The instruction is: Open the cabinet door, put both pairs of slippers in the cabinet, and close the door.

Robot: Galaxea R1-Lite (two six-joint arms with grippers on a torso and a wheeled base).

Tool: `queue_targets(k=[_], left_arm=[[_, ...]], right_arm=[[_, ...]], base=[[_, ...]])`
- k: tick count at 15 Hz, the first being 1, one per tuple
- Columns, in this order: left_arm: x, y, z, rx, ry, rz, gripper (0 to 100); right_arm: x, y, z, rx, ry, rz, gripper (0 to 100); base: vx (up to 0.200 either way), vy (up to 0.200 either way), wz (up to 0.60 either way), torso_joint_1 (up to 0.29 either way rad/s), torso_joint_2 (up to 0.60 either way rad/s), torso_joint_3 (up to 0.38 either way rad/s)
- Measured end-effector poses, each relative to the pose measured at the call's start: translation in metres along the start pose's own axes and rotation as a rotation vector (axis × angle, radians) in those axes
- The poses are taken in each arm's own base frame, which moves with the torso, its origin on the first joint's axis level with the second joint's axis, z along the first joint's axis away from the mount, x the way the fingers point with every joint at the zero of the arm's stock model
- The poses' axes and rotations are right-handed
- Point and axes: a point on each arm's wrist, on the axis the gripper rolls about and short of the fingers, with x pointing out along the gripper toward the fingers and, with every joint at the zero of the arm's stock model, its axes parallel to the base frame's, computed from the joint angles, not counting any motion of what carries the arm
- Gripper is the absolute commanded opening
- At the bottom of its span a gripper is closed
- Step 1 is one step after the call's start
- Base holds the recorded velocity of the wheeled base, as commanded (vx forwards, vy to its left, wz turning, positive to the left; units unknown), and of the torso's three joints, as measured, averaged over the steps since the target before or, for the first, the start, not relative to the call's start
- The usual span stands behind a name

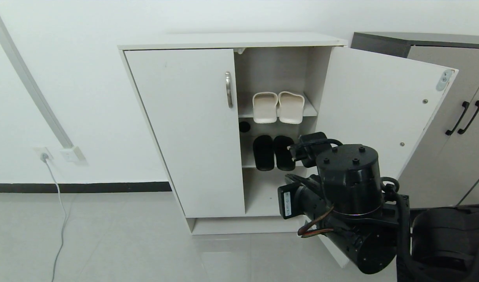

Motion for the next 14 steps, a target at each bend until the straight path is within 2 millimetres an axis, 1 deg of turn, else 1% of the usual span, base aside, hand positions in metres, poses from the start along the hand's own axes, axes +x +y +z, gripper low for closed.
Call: queue_targets(k=[2, 6, 14], left_arm=[[0.0001, 0.0, -0.0007, 0.0, 0.005, 0.0, 0], [0.0, 0.0, -0.0002, 0.0, 0.001, -0.001, 0], [0.0, 0.0, -0.0004, 0.0, 0.002, -0.001, 0]], right_arm=[[0.0002, 0.0, -0.0008, -0.003, 0.004, 0.0, 0], [0.0002, 0.0001, -0.0002, 0.0, 0.001, 0.0, 0], [0.0, -0.0002, -0.0014, -0.003, 0.003, -0.001, 0]], base=[[0.0, 0.0, 0.0, 0.039, -0.31, -0.376], [0.0, 0.0, 0.0, 0.051, -0.51, -0.362], [0.0, 0.0, 0.0, 0.135, -0.47, -0.336]])
